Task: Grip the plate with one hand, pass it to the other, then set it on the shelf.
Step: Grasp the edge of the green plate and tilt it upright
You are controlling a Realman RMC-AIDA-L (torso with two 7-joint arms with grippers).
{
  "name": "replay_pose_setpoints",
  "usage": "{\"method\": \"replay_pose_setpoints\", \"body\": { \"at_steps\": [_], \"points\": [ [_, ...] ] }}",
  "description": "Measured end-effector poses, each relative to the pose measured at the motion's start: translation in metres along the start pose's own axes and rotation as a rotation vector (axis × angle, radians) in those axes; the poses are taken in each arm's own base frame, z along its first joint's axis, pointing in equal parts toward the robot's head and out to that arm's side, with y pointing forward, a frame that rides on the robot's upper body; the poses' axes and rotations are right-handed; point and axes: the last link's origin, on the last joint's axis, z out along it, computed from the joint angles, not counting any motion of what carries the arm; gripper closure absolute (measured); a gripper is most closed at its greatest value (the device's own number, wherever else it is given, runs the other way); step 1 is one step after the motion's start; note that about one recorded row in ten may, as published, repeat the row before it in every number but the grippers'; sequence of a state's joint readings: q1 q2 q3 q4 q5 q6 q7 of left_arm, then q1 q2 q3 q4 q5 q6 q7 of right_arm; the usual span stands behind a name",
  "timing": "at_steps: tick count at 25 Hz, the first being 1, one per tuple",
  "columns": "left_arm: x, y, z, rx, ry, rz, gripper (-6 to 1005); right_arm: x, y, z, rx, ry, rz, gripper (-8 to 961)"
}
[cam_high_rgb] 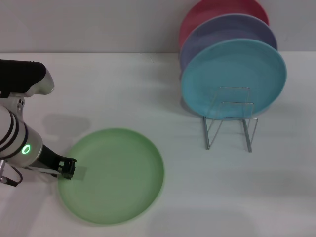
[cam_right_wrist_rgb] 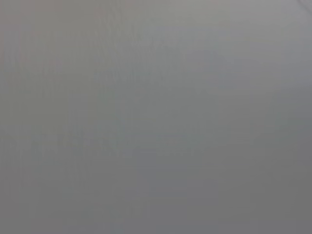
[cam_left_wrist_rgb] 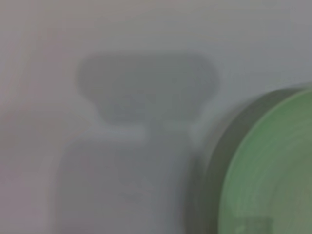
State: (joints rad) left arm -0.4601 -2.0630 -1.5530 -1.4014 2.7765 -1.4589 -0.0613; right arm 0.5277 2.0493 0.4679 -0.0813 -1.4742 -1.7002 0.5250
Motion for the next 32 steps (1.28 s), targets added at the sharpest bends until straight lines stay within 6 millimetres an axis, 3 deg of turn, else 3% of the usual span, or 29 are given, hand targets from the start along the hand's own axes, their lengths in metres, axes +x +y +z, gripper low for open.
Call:
{"method": "replay_pose_setpoints", "body": {
  "at_steps": [16,32],
  "points": [
    [0.0014,-0.0001,-0.0015,-0.001,0.011,0.021,893,-0.0016,-0.0005,-0.0033,-0.001,-0.005,-0.001,297],
    [0.0010,0.0000,-0.0044,-0.003,0.038,0.025,945,-0.0020,-0.0002,-0.0032,-0.005,-0.007,-0.001,297]
  ]
}}
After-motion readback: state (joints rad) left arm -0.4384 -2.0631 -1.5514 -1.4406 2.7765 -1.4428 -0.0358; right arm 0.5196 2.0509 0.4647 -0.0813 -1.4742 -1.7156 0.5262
